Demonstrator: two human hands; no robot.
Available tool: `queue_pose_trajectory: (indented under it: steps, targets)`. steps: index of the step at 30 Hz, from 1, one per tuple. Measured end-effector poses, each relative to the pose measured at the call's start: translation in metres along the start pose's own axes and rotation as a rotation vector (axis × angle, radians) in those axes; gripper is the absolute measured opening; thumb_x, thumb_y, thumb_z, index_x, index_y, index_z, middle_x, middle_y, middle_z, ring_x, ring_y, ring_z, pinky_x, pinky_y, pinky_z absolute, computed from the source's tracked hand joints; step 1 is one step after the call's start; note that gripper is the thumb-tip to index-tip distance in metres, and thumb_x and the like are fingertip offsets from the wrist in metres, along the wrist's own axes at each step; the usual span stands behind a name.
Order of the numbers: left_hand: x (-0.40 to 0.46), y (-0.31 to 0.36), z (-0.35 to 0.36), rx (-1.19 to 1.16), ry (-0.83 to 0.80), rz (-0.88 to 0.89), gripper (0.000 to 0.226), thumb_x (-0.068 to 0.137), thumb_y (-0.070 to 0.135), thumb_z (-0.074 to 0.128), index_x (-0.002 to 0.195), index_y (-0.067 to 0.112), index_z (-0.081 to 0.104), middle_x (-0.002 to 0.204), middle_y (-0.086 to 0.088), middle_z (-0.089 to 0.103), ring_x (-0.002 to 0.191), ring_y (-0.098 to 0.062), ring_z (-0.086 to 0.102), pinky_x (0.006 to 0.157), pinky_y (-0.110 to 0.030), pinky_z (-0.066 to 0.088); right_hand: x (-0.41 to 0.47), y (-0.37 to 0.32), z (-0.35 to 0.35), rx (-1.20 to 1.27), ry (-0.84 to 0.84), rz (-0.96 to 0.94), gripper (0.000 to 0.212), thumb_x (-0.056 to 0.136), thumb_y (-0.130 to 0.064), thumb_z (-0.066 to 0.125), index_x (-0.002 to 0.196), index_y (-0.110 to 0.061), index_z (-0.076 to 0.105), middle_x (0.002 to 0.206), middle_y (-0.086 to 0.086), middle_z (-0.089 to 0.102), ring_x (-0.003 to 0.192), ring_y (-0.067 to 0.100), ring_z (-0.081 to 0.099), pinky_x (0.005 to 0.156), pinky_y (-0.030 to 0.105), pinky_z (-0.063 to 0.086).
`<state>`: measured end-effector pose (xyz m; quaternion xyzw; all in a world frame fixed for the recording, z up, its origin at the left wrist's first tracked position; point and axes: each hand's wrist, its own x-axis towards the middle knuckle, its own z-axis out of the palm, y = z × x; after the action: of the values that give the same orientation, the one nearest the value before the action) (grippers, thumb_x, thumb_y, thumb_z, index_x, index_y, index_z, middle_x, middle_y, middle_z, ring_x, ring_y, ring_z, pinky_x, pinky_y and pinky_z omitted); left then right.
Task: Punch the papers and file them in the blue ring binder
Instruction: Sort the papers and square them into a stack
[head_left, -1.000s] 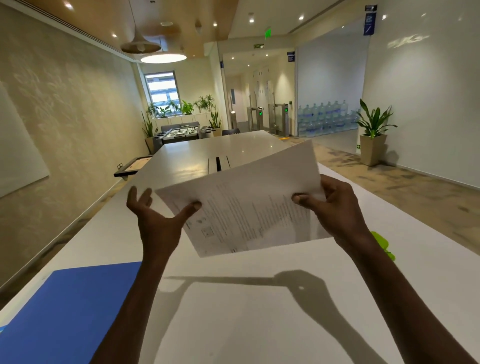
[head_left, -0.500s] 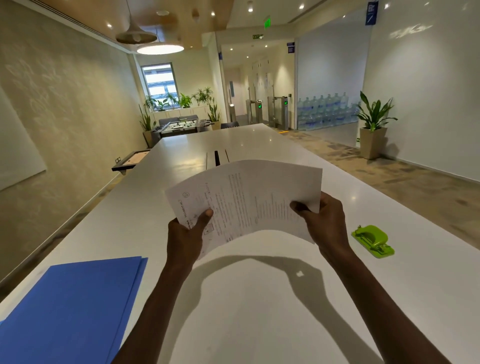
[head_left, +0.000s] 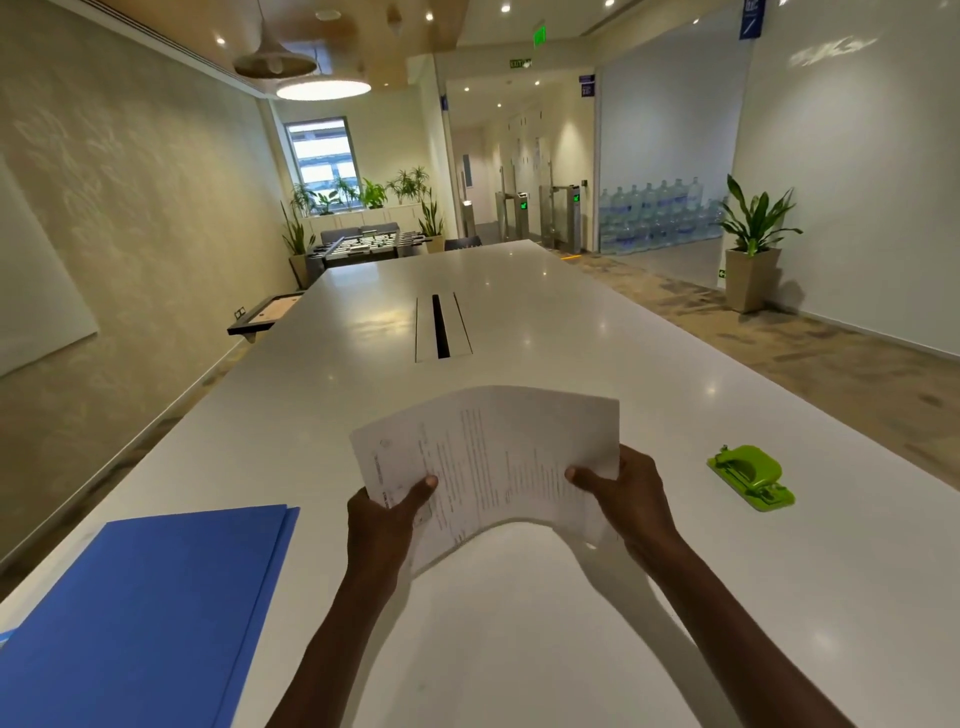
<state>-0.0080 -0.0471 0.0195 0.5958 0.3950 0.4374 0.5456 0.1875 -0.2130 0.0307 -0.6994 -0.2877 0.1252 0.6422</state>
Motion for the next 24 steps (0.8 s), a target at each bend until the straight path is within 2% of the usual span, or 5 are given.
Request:
queue_pose_trajectory:
  steps: [5, 10, 14, 18, 24]
  targets:
    - [-0.002, -0.007, 0.000, 0.028, -0.019, 0.003, 0.037, 0.076, 0.016, 0.082, 0.107, 0.018, 0.062, 0.094, 0.006, 0.069, 0.086, -0.013, 0.068, 0.062, -0.022, 0.055, -0.001, 0.009, -0.001, -0.009, -0.009, 0.021, 0.023, 0.077, -0.008, 0.077, 0.099, -0.009, 0.070, 0.091, 0.002, 0.073, 0.081, 0.012, 0.067, 0.053, 0.010, 0.045]
    - [-0.009, -0.018, 0.003, 0.076, -0.033, -0.014, 0.039, 0.078, 0.014, 0.080, 0.114, 0.014, 0.063, 0.100, 0.000, 0.068, 0.090, -0.021, 0.066, 0.070, -0.027, 0.053, -0.005, 0.022, -0.001, -0.019, 0.005, 0.051, 0.030, 0.076, -0.005, 0.076, 0.106, -0.008, 0.069, 0.096, 0.005, 0.072, 0.091, 0.024, 0.069, 0.063, 0.022, 0.049]
    - [-0.004, 0.009, 0.001, 0.213, -0.052, 0.106, 0.032, 0.082, 0.012, 0.077, 0.111, 0.010, 0.064, 0.101, -0.005, 0.069, 0.082, -0.020, 0.065, 0.059, -0.019, 0.050, 0.004, 0.003, -0.009, -0.088, 0.109, -0.025, 0.063, 0.073, -0.010, 0.081, 0.127, -0.013, 0.049, 0.117, 0.008, 0.066, 0.100, 0.021, 0.063, 0.074, 0.025, 0.050]
    - [0.005, 0.045, -0.002, 0.378, -0.100, 0.284, 0.031, 0.085, 0.008, 0.072, 0.114, 0.000, 0.064, 0.098, -0.005, 0.065, 0.079, -0.019, 0.060, 0.051, -0.009, 0.046, 0.013, -0.030, -0.018, -0.282, 0.298, -0.266, 0.107, 0.065, -0.020, 0.087, 0.147, -0.019, 0.019, 0.149, 0.011, 0.035, 0.133, 0.025, 0.035, 0.107, 0.044, 0.034]
    - [0.013, 0.097, -0.002, 0.585, -0.239, 0.514, 0.023, 0.088, 0.008, 0.068, 0.111, 0.008, 0.067, 0.097, 0.001, 0.065, 0.084, -0.022, 0.065, 0.065, -0.028, 0.056, 0.020, -0.075, -0.025, -0.680, 0.209, -0.675, 0.104, 0.066, -0.034, 0.084, 0.149, -0.019, 0.022, 0.148, 0.006, 0.037, 0.134, 0.025, 0.035, 0.114, 0.050, 0.026]
